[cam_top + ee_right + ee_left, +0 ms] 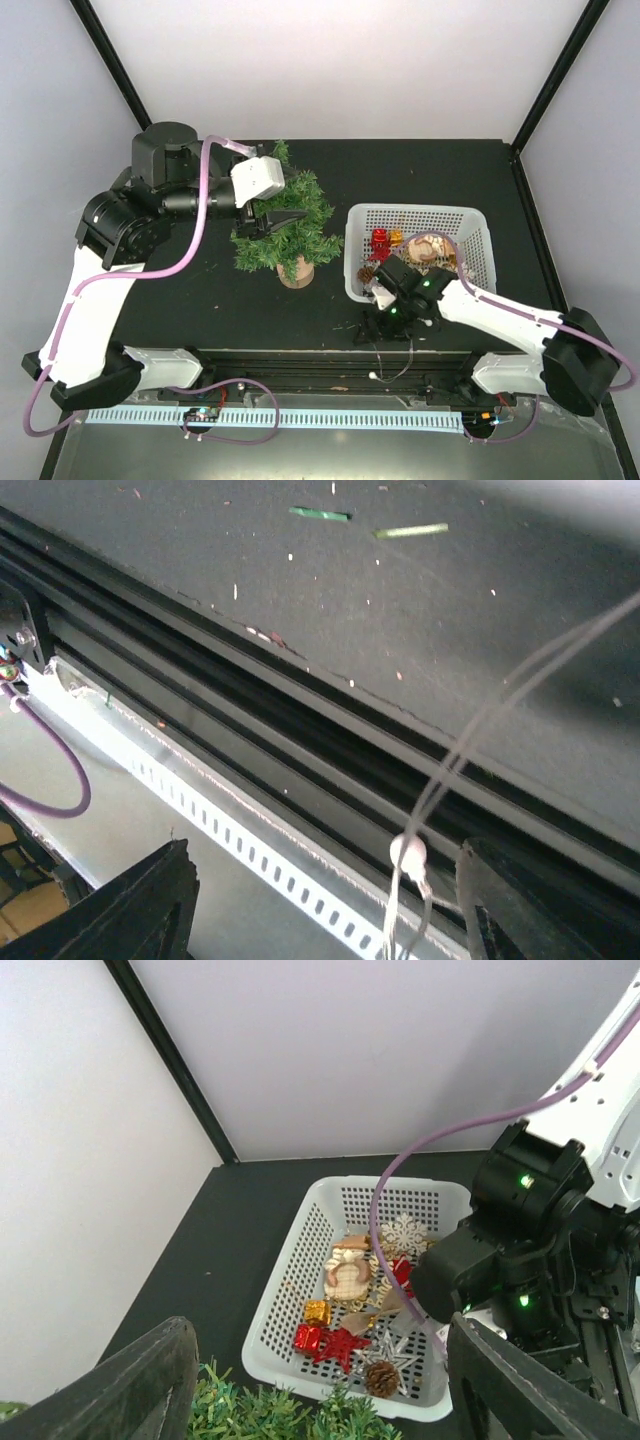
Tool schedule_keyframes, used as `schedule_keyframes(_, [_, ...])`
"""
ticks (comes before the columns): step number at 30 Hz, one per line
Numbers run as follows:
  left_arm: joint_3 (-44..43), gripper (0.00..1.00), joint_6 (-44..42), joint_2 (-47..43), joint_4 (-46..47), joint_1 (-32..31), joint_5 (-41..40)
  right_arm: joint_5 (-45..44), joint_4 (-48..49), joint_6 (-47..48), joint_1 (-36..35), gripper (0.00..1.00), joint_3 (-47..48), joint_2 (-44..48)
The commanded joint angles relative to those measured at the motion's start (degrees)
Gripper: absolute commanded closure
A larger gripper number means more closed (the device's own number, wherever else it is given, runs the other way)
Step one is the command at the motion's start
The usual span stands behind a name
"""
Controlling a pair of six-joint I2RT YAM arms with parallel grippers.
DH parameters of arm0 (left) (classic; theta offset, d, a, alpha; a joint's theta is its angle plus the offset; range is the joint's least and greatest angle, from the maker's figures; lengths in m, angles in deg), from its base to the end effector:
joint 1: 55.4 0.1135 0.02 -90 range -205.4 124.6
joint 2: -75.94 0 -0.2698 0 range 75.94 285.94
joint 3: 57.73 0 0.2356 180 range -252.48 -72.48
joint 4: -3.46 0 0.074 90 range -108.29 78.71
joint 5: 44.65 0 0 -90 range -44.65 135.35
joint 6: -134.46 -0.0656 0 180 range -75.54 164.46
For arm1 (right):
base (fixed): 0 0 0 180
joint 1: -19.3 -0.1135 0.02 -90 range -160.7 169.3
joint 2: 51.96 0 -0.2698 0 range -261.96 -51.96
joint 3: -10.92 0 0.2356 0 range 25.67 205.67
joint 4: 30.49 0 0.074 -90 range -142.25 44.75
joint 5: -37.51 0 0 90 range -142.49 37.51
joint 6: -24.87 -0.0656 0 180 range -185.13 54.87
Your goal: Decorate the small christmas tree
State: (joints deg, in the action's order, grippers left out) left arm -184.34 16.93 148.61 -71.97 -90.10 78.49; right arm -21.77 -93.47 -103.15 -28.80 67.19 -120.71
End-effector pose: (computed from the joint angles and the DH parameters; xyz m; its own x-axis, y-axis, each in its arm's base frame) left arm 0.1426 -0.1424 0.5143 0.1465 0.3693 -0.9177 0.9328 0.2573 0.2525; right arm 0.0986 0.1601 0.1878 -0.9561 -0.2728 0.1068 -0.1734 0.8209 0.5442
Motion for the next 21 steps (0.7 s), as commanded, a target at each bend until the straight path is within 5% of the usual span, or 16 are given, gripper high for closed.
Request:
schedule_keyframes(1, [-0.1, 0.31, -1.1, -1.2, -1.2, 0.5, -0.5, 2.3, 7.0, 0.0, -1.6, 0.29, -2.7, -5.0])
schedule_keyframes(11, [0.6, 0.3, -1.0, -1.6, -0.2, 0.7, -0.4, 1.1, 3.8, 0.4, -2.7, 0.45, -4.0, -2.3])
schedule_keyframes(17, [1.0, 0.3, -0.9, -1.7, 0.5, 0.9, -0.2, 1.4, 3.5, 0.1, -2.7, 0.69, -3.7, -1.3])
schedule_keyframes(21, [0.8, 0.3, -1.0, -1.6, 0.6, 1.1, -0.3, 1.7, 3.2, 0.9, -2.6, 0.71, -3.6, -2.1])
